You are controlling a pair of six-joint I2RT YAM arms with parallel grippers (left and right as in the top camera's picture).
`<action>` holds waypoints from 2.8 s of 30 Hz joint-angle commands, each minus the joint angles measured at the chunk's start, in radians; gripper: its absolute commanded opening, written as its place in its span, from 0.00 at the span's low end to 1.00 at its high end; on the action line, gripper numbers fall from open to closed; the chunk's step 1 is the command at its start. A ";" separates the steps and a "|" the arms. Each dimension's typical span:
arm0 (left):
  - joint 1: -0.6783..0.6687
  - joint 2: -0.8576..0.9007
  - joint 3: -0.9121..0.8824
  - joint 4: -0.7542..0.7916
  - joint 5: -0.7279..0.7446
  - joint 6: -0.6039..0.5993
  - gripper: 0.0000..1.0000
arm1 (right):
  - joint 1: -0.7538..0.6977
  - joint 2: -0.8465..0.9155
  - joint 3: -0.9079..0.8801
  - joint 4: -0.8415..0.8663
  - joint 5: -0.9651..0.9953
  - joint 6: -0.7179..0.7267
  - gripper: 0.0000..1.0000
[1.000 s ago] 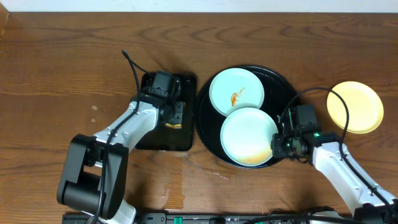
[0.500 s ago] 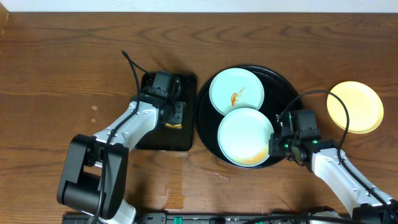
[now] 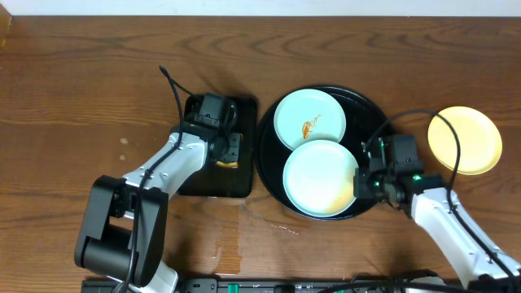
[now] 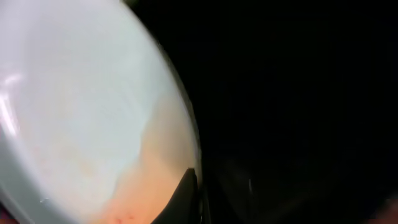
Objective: Clean dirty plates on tray and stack at the side
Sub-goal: 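Tilt the light-green plate up off the stack with the right gripper, then carry the light-green plate right and stack it on the yellow plate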
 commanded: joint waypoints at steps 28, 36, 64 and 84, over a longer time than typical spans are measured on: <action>0.003 0.006 -0.013 -0.002 -0.017 -0.005 0.27 | -0.028 -0.018 0.319 -0.372 0.176 -0.119 0.01; 0.004 0.006 -0.013 -0.002 -0.017 -0.005 0.27 | -0.027 -0.018 0.349 -0.391 0.321 -0.147 0.01; 0.003 0.006 -0.013 -0.002 -0.017 -0.005 0.27 | 0.167 -0.018 0.440 -0.311 0.701 -0.265 0.01; 0.003 0.006 -0.013 -0.002 -0.017 -0.005 0.27 | 0.494 -0.018 0.441 -0.073 1.086 -0.706 0.01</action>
